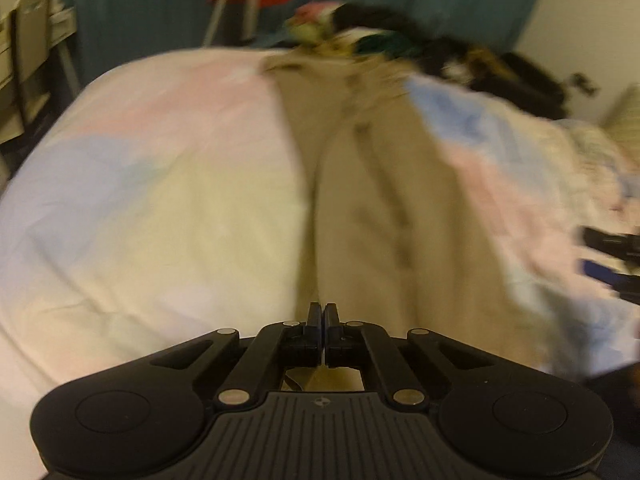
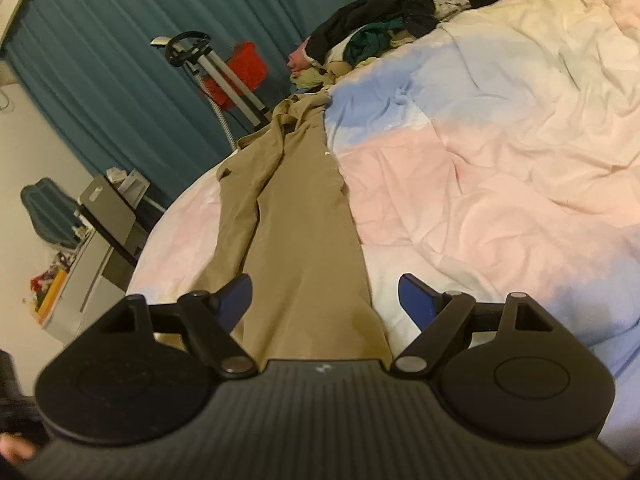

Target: Fold clothes

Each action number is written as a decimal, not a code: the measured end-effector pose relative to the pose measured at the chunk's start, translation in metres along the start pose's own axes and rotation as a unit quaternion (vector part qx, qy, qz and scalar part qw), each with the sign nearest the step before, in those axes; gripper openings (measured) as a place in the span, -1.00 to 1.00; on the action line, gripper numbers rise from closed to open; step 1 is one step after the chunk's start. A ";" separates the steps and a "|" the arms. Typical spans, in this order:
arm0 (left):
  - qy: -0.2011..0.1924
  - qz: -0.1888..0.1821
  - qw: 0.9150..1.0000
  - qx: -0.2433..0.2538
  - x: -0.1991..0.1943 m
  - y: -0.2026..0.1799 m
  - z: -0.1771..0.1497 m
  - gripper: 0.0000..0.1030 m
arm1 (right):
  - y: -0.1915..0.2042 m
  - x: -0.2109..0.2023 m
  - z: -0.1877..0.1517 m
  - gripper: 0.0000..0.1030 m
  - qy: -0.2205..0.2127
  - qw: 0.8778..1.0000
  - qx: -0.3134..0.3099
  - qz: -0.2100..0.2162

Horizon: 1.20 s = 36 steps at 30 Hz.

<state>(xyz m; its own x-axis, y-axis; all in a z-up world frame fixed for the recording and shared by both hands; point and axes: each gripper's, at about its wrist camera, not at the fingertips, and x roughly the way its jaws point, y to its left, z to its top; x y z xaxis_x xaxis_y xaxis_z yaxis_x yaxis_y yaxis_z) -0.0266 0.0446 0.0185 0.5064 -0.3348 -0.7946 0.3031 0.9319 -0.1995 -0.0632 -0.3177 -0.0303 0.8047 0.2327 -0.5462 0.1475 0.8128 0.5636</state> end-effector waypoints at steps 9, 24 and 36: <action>0.030 -0.106 0.994 0.022 0.038 -0.076 -0.027 -0.91 | -0.007 0.022 -0.005 0.59 0.060 0.998 -0.010 0.003; 0.018 -0.139 0.976 -0.169 0.045 0.018 -0.037 0.53 | -0.043 0.072 -0.029 0.46 0.228 0.970 0.083 0.002; 0.116 -0.140 0.947 -0.264 0.072 0.050 -0.049 -0.13 | -0.021 0.040 -0.055 -0.50 0.233 0.966 0.107 0.016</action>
<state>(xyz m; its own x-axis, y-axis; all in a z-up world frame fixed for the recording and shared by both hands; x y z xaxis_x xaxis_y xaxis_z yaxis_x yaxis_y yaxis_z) -0.0143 0.0737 -0.0767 0.2560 -0.5962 -0.7609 -0.0775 0.7720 -0.6309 -0.0654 -0.2961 -0.0984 0.4721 0.5121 -0.7175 0.2815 0.6838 0.6732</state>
